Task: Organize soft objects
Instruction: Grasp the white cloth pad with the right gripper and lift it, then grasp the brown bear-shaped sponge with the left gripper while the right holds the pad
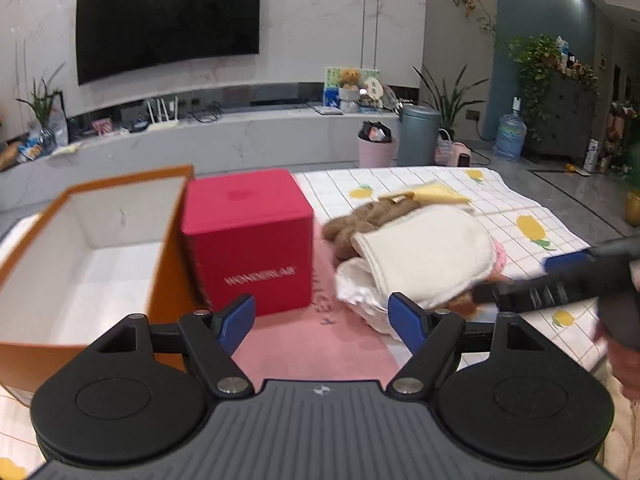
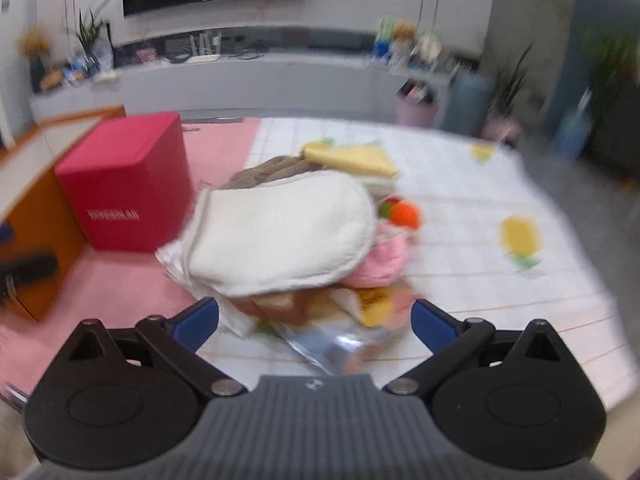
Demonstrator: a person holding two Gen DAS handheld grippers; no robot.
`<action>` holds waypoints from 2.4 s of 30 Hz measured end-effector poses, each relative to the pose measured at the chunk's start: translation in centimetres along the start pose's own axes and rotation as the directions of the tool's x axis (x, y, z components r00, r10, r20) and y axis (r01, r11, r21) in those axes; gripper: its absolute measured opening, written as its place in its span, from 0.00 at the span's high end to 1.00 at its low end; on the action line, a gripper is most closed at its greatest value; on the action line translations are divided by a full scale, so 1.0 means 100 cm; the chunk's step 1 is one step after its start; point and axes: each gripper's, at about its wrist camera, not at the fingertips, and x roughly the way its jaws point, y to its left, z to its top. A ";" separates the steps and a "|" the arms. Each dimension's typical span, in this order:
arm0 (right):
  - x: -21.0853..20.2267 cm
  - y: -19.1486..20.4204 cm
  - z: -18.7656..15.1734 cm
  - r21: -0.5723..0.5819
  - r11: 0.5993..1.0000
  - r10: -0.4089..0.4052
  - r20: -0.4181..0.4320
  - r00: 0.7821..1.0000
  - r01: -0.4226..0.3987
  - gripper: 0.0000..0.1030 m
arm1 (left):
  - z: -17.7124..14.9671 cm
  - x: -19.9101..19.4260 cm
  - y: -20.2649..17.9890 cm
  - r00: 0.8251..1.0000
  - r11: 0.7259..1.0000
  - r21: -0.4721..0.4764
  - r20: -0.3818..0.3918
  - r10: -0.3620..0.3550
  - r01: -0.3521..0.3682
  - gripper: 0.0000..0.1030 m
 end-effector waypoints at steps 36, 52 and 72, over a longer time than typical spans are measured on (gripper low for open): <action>0.040 -0.066 0.004 0.334 0.930 0.178 -0.034 0.983 -0.157 0.61 | -0.036 0.016 -0.003 0.997 0.995 0.098 -0.069 0.019 -0.012 0.14; -0.019 -0.081 0.018 0.345 0.922 0.159 0.070 0.985 -0.173 0.96 | -0.034 0.015 -0.005 0.998 0.992 0.128 -0.061 0.000 0.008 0.14; 0.015 -0.111 0.007 -0.044 0.983 -0.182 -0.186 0.965 0.177 0.95 | 0.028 0.082 -0.089 0.949 0.941 0.147 -0.135 -0.285 0.304 0.07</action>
